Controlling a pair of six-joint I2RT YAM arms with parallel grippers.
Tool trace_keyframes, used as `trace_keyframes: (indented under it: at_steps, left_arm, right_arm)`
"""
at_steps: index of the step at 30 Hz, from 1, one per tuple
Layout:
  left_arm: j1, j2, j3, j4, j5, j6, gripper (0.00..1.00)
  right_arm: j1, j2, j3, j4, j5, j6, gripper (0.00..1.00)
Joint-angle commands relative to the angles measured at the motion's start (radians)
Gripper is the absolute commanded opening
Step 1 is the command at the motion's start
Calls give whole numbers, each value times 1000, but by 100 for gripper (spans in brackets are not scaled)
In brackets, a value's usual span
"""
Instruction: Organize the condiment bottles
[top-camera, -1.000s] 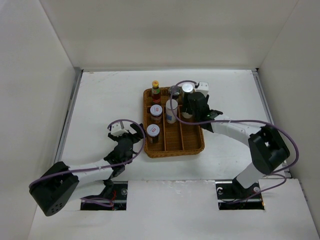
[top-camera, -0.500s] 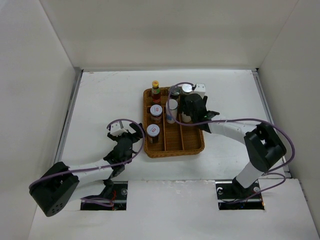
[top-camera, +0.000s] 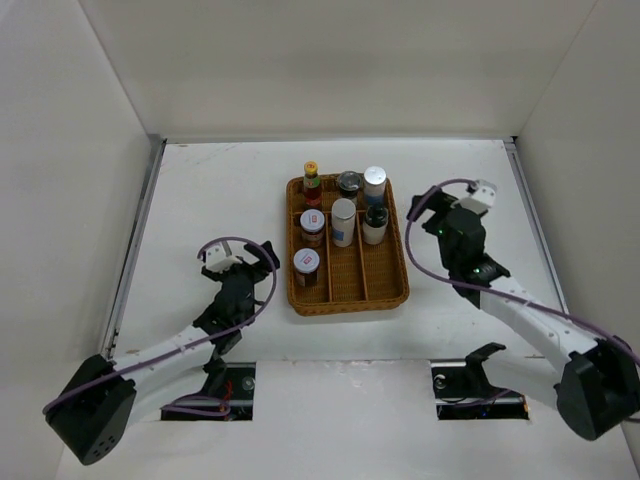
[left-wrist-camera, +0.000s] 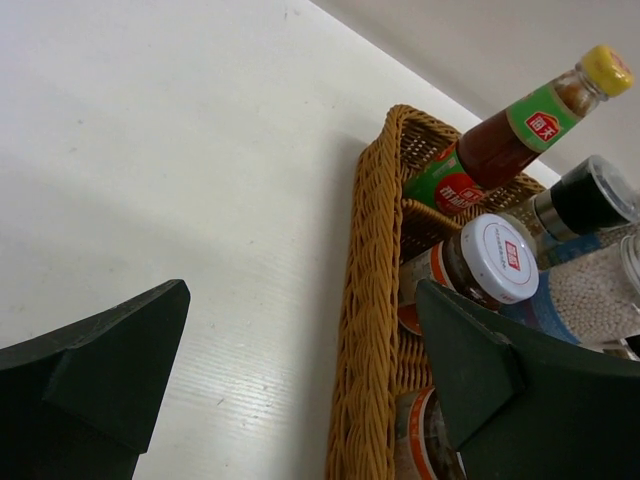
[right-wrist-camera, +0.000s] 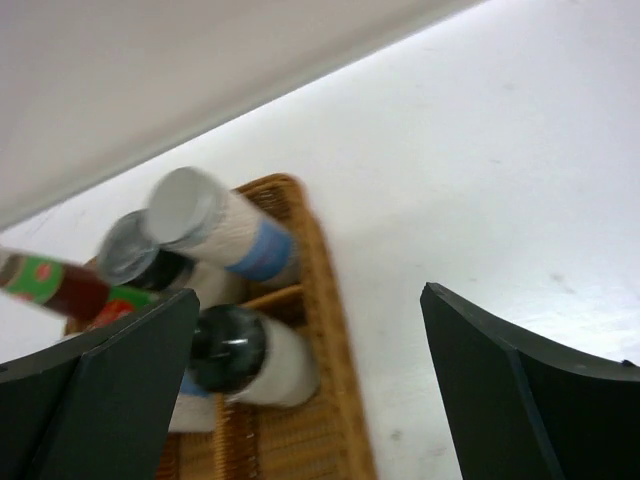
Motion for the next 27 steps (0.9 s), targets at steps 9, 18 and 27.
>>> trace_keyframes:
  at_steps: [9, 18, 27]
  left_arm:
    - [91, -29, 58, -249, 80, -90, 100]
    - [101, 97, 122, -286, 117, -119, 100]
    - [102, 92, 120, -293, 143, -113, 100]
  right_arm:
    - [-334, 88, -292, 364, -217, 300, 100]
    - [-371, 134, -332, 429, -251, 297, 100]
    - [-371, 188, -306, 431, -266, 287, 100]
